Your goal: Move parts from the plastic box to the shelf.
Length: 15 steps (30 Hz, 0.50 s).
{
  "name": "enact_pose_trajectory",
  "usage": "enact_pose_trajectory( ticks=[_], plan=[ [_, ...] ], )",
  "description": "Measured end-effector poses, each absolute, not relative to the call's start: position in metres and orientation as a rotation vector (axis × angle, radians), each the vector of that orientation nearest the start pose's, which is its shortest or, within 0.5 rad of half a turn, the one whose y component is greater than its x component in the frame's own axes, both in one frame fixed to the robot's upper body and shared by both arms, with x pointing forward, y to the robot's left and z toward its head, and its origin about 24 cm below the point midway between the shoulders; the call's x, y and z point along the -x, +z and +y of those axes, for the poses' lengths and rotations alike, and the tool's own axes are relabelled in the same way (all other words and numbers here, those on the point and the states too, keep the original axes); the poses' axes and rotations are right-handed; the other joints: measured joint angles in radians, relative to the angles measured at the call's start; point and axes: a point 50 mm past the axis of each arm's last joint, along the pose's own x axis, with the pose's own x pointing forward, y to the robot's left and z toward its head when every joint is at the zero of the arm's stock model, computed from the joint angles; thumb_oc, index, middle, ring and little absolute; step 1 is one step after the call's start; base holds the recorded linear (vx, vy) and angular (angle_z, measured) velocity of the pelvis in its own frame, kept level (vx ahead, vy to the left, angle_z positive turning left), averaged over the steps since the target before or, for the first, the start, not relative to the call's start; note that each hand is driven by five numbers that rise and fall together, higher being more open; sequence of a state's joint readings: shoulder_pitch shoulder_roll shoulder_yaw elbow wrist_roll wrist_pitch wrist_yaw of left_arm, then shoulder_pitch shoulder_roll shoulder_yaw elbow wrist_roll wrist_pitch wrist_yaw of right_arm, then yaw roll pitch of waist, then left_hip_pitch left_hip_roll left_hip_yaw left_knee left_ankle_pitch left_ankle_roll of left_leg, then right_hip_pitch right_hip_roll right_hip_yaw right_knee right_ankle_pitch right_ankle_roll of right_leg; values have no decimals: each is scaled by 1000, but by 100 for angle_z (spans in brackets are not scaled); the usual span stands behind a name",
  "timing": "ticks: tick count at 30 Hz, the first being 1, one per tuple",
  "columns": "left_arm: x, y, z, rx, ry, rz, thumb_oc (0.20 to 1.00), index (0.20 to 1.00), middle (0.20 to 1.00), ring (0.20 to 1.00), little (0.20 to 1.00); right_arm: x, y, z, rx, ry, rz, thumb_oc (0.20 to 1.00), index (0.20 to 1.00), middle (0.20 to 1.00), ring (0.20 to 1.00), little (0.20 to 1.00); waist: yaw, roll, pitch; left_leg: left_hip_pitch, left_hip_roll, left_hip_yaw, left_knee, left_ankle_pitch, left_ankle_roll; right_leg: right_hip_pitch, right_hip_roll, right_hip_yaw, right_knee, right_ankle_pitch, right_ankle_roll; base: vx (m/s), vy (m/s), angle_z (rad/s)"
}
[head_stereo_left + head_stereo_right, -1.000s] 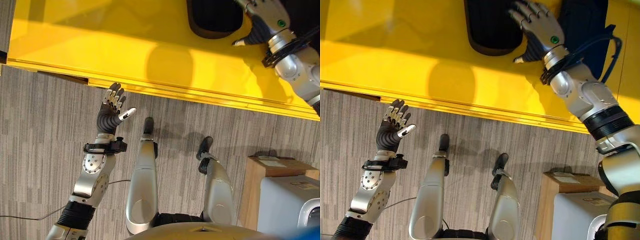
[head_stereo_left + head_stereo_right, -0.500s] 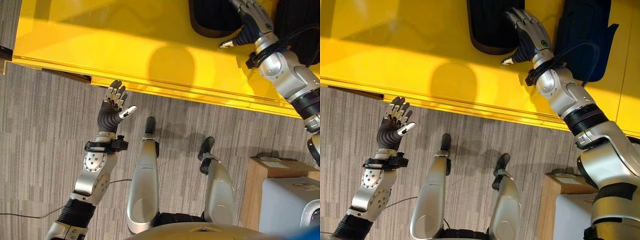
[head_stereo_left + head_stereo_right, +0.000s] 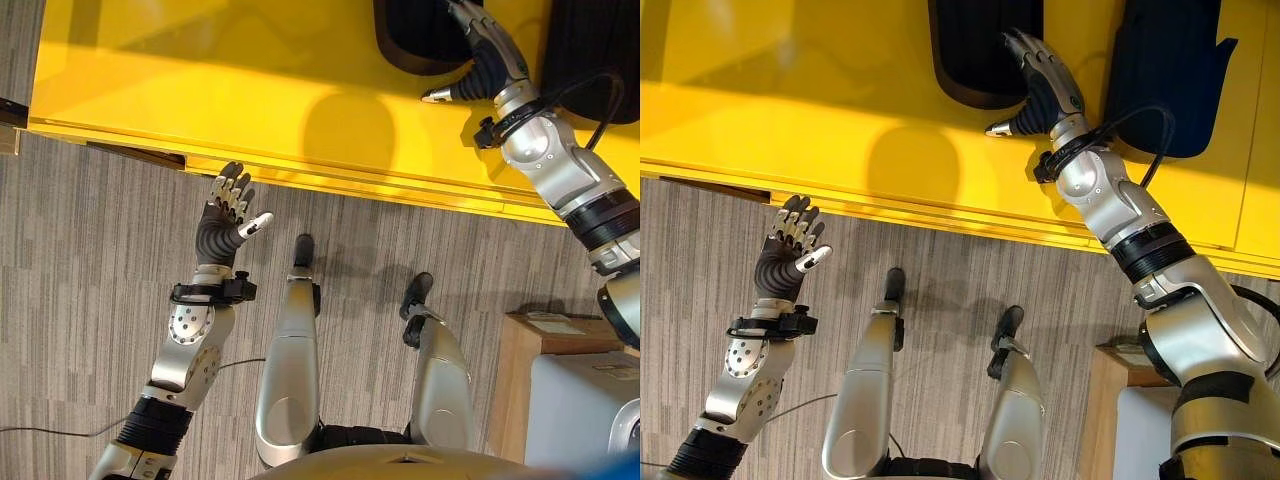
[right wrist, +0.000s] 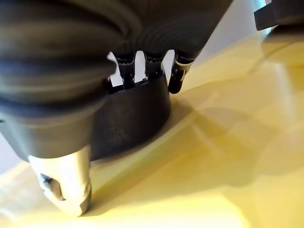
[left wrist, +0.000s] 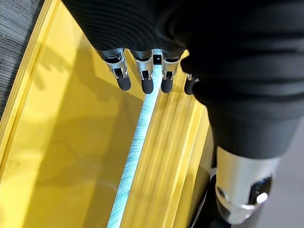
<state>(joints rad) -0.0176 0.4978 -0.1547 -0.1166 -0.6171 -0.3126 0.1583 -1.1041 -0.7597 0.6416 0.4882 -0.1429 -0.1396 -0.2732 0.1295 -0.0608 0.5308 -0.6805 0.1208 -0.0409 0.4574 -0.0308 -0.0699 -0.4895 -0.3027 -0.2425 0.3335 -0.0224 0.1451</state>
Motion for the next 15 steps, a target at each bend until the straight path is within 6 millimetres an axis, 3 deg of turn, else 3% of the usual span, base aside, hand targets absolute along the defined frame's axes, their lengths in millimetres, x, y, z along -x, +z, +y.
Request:
enact_pose_trajectory(
  ticks=[15],
  plan=[
    [-249,106,204,183,-21,-331,1000,1000,1000,1000,1000,-359,260,-156,1145,100,-745,1000,1000,1000,1000,1000,-6,-1,0,-1,0,0,-1,0,0,-1,0,0,0,0,0,0,0,0]
  ],
)
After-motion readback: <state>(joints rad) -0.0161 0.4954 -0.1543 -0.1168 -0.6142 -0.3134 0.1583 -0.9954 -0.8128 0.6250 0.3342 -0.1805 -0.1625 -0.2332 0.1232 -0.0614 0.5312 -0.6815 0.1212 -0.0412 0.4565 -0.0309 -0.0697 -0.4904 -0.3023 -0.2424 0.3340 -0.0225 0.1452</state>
